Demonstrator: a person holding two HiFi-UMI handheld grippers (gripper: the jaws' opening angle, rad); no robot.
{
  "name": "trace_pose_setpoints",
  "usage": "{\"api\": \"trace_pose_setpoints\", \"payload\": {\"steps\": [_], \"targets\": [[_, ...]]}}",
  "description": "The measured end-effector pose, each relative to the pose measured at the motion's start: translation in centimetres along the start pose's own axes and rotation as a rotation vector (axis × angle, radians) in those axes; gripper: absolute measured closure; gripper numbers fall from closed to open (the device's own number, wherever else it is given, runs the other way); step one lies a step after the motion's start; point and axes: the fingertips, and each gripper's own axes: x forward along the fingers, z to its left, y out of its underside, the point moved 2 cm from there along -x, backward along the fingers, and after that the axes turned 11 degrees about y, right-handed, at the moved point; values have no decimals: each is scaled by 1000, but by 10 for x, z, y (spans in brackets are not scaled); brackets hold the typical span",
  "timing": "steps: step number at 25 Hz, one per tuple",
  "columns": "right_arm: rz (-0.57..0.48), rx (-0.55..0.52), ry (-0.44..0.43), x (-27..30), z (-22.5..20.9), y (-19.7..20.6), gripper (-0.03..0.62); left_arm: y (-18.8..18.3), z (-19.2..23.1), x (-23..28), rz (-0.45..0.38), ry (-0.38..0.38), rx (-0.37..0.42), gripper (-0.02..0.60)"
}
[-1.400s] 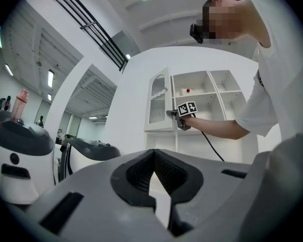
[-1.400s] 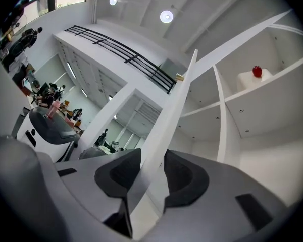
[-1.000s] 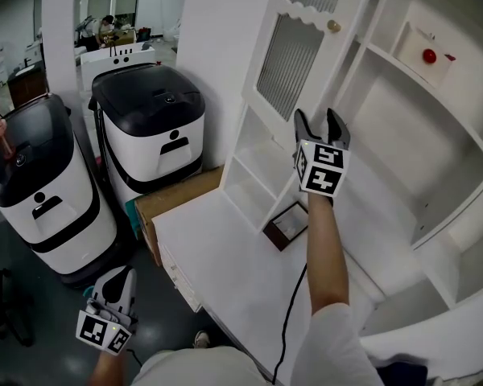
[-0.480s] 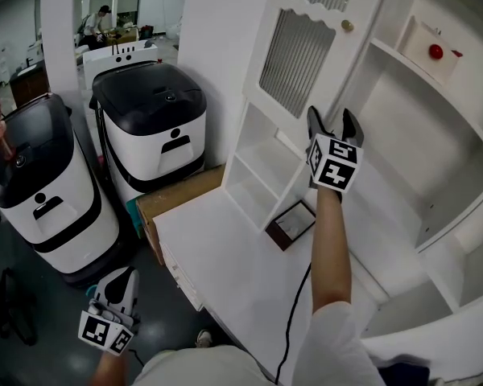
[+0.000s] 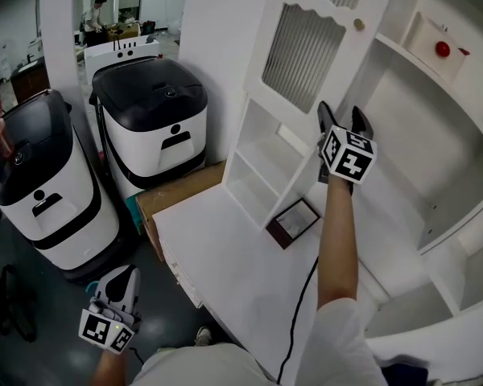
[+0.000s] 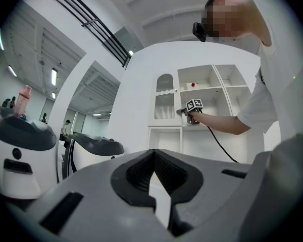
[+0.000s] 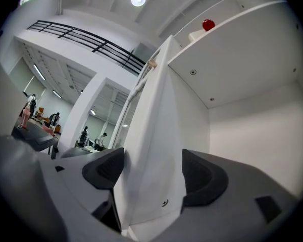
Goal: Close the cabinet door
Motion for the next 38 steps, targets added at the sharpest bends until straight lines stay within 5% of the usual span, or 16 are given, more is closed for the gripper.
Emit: {"api": "trace_pose_setpoints", "payload": {"steps": [8, 12, 20, 28, 38], "targets": [[-31, -68, 9, -8, 10, -3, 279, 2, -5, 1, 13, 11, 2, 578], [-82, -130, -3, -32, 15, -5, 376, -2, -14, 6, 11, 34, 13, 578], [-92, -32, 39, -94, -14, 20, 588, -2, -20, 2, 23, 61, 19, 578], [-32, 20, 22, -147, -28, 55, 595, -15, -26, -5, 2, 80, 45, 578], [-49, 39, -104, -238, 2, 60, 595, -48, -6, -40, -52, 4, 105, 578]]}}
